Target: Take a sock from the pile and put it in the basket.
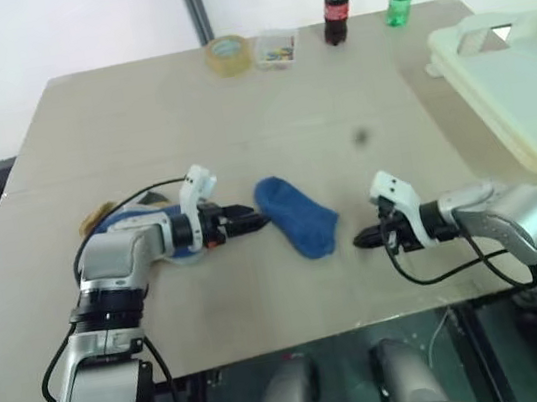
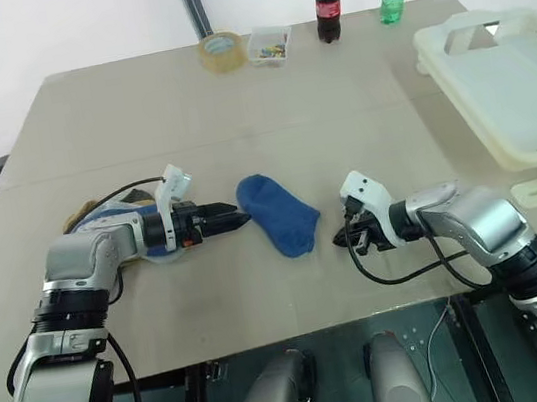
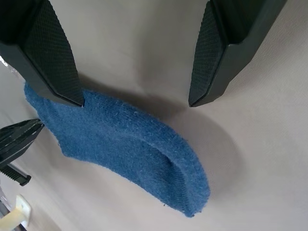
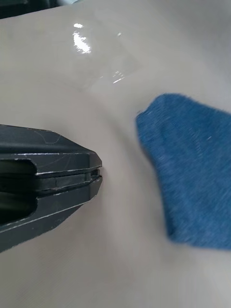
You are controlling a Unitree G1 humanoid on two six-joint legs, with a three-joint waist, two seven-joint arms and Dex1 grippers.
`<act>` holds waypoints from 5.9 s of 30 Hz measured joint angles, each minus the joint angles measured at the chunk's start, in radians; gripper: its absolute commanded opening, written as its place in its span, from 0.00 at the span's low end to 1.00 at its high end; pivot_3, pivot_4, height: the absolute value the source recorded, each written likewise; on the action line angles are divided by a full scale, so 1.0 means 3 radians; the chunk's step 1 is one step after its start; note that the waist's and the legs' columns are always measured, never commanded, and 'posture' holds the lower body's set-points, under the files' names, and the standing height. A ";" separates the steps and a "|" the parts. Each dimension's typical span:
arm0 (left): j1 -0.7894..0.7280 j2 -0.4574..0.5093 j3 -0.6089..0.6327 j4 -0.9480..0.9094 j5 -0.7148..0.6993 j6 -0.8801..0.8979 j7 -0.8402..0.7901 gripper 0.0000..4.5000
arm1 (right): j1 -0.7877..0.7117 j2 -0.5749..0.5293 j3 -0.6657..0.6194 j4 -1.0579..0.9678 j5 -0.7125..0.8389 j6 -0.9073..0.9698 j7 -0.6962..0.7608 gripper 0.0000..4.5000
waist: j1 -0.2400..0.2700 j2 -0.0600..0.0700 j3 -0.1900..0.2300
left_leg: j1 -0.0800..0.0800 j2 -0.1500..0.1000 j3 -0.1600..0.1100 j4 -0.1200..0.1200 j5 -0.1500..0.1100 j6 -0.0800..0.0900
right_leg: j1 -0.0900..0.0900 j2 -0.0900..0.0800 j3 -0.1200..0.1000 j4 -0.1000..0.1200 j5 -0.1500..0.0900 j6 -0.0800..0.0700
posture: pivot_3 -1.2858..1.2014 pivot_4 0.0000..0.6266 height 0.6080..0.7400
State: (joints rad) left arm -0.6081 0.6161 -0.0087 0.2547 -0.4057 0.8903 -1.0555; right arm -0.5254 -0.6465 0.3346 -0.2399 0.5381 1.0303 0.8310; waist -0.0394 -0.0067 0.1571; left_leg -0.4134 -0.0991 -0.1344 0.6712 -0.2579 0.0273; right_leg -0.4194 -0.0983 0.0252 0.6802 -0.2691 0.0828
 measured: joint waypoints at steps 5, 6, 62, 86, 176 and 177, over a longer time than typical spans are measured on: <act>-0.0197 -0.0025 0.0061 0.0277 0.0006 -0.0031 0.0158 0.82 | 0.0009 0.0216 -0.0128 -0.0082 0.0150 0.0210 -0.0093 0.12 | 0.0008 0.0000 0.0000 | -0.0002 -0.0003 -0.0001 0.0001 0.0000 0.0000 | 0.0000 -0.0006 -0.0003 -0.0001 0.0000 0.0000 | 0.52 0.24 1.00; -0.0251 -0.0036 0.0064 0.0356 0.0014 -0.0064 0.0167 0.82 | 0.0011 0.0261 -0.0143 -0.0099 0.0154 0.0244 -0.0145 0.19 | 0.0009 -0.0001 0.0000 | -0.0002 -0.0003 -0.0001 0.0001 0.0000 0.0000 | 0.0000 -0.0006 -0.0003 -0.0001 0.0000 0.0000 | 0.52 0.24 1.00; -0.0571 -0.0323 -0.0132 0.0963 0.0367 -0.0716 0.0015 0.82 | 0.0095 0.1657 -0.0984 0.0102 0.0500 0.1430 -0.1430 0.02 | -0.0014 -0.0004 -0.0008 | 0.0000 -0.0006 -0.0001 0.0007 0.0000 0.0000 | 0.0000 0.0003 -0.0001 0.0009 0.0000 0.0000 | 0.52 0.24 1.00; 0.0249 -0.0132 -0.0107 -0.0254 0.0028 -0.0013 -0.0013 0.01 | -0.0224 0.1307 -0.1385 0.0584 0.0288 0.1083 -0.1505 0.00 | -0.0011 -0.0002 -0.0009 | 0.0001 -0.0006 0.0003 0.0005 0.0000 0.0000 | 0.0000 -0.0004 0.0004 0.0008 0.0000 0.0000 | 0.52 0.24 1.00; 0.1553 -0.0620 0.0975 -0.2429 -0.1760 0.1993 0.1911 0.58 | 0.0417 -0.0101 -0.0949 -0.0012 0.0205 0.0517 -0.0495 0.52 | 0.0095 -0.0007 -0.0045 | 0.0056 0.0007 0.0012 -0.0062 -0.0002 0.0000 | 0.0050 -0.0003 0.0010 -0.0059 0.0000 -0.0002 | 0.52 0.24 1.00; 0.1600 -0.0521 0.0933 -0.2429 -0.1702 0.1886 0.1881 0.58 | 0.0449 -0.0154 -0.0940 -0.0060 0.0204 0.0472 -0.0458 0.52 | 0.0097 -0.0006 -0.0044 | 0.0055 0.0006 0.0012 -0.0063 -0.0003 0.0001 | 0.0049 -0.0005 0.0010 -0.0060 0.0000 -0.0002 | 0.52 0.24 1.00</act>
State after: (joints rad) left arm -0.1280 0.4599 0.2713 -0.4741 -0.9164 1.4560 -0.4912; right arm -0.3907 -0.6929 0.0526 -0.2580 0.5992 1.1720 0.6936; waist -0.0104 -0.0085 0.1438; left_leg -0.3968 -0.0972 -0.1308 0.6522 -0.2587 0.0274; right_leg -0.4046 -0.0997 0.0283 0.6622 -0.2693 0.0823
